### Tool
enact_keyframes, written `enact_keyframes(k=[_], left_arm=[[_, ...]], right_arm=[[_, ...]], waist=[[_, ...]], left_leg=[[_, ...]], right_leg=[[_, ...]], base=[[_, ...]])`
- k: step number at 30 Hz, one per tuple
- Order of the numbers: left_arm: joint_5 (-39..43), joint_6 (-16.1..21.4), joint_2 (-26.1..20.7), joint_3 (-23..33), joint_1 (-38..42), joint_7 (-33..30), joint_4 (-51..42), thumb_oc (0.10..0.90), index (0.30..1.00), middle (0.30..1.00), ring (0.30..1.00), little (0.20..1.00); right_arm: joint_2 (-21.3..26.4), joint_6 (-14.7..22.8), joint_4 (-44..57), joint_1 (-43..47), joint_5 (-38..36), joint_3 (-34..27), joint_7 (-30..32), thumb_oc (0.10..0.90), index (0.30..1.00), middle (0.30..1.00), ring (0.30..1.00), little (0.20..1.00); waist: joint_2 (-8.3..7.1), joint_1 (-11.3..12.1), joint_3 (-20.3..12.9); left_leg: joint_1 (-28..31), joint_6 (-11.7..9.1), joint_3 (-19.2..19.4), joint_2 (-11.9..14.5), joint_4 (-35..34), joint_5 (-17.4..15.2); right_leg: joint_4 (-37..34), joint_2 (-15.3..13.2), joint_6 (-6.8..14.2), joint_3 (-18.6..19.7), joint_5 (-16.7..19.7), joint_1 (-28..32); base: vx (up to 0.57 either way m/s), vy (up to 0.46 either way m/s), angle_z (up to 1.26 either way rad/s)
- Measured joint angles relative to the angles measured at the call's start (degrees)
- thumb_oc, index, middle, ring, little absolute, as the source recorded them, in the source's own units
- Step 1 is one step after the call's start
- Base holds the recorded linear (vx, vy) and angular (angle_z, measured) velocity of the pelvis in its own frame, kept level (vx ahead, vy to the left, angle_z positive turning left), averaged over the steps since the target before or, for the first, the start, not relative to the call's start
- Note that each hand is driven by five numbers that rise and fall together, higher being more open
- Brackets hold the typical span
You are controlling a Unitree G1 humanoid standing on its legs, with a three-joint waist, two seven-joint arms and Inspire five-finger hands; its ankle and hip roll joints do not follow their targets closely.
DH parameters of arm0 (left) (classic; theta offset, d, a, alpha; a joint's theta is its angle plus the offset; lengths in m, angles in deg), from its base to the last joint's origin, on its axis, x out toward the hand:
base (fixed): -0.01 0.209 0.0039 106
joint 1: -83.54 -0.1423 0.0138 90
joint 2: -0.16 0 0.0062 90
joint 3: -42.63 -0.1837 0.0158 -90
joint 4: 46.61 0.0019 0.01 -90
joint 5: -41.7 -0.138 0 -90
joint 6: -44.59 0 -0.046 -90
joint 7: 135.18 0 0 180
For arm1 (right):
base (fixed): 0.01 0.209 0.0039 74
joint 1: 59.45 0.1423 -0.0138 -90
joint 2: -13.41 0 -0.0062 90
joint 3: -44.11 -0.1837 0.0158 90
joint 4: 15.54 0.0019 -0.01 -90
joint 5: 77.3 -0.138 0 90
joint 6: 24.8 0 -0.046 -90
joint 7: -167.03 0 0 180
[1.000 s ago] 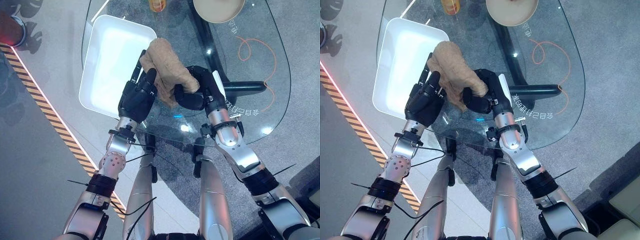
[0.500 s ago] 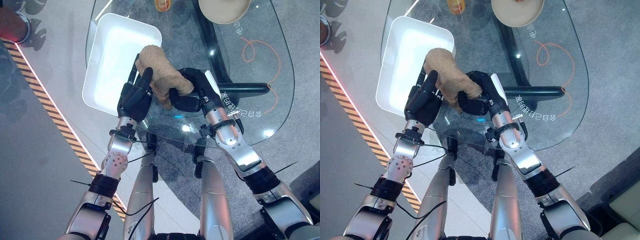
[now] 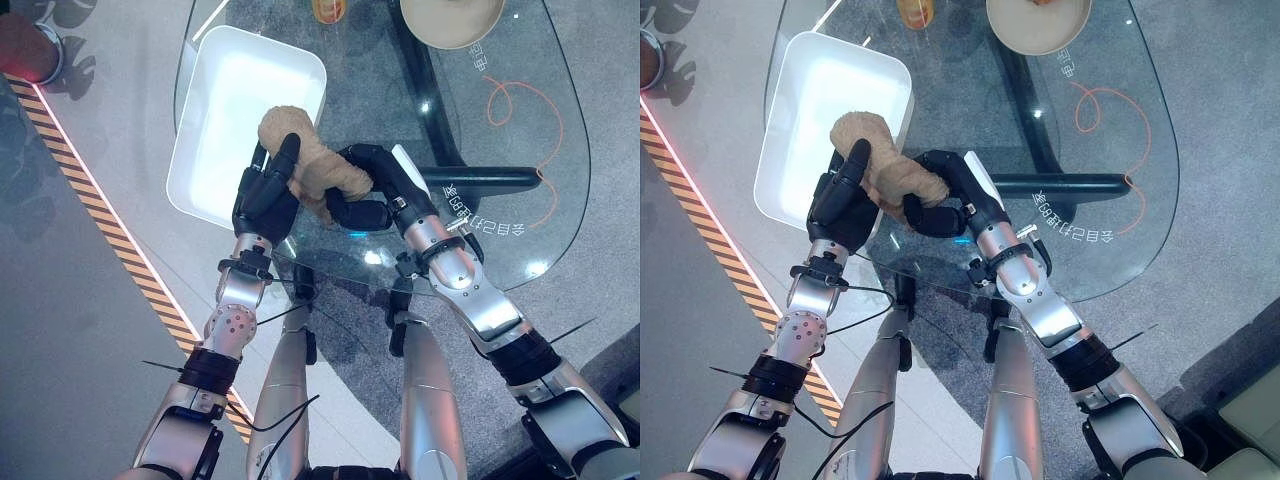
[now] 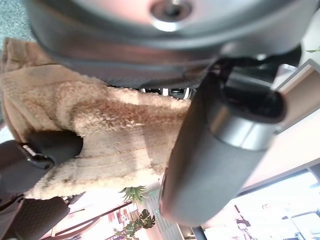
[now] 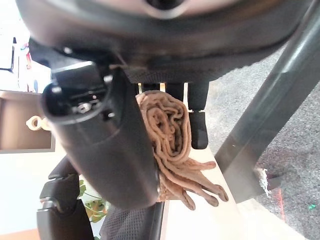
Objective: Wipe the table with a cloth and put it in the basket.
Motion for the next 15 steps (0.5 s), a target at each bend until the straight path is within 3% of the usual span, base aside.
enact_keyframes(k=[1, 15], left_arm=[[-0.01, 0.21, 0.0, 0.0, 0.0, 0.0, 0.0, 0.1, 0.3, 0.3, 0.3, 0.2], [-0.02, 5.12, 1.39, 0.2, -0.01, -0.03, 0.05, 0.1, 0.3, 0.3, 0.3, 0.2]], right_arm=[[0.0, 0.0, 0.0, 0.12, 0.0, 0.07, -0.02, 0.1, 0.3, 0.3, 0.3, 0.2], [-0.2, 2.69, 0.02, 0.48, 0.0, 2.37, -2.58, 0.1, 0.3, 0.3, 0.3, 0.2]], waist=[[0.0, 0.0, 0.0], [0.0, -0.04, 0.0]], left_leg=[[0.03, -0.02, 0.0, 0.0, 0.0, 0.02], [0.16, -0.07, -0.07, 0.0, -0.01, 0.25]], right_leg=[[0.04, 0.0, 0.0, 0.0, 0.0, 0.0], [0.24, 0.0, -0.02, 0.0, 0.02, 0.03]], base=[[0.0, 0.0, 0.0], [0.0, 0.0, 0.0]])
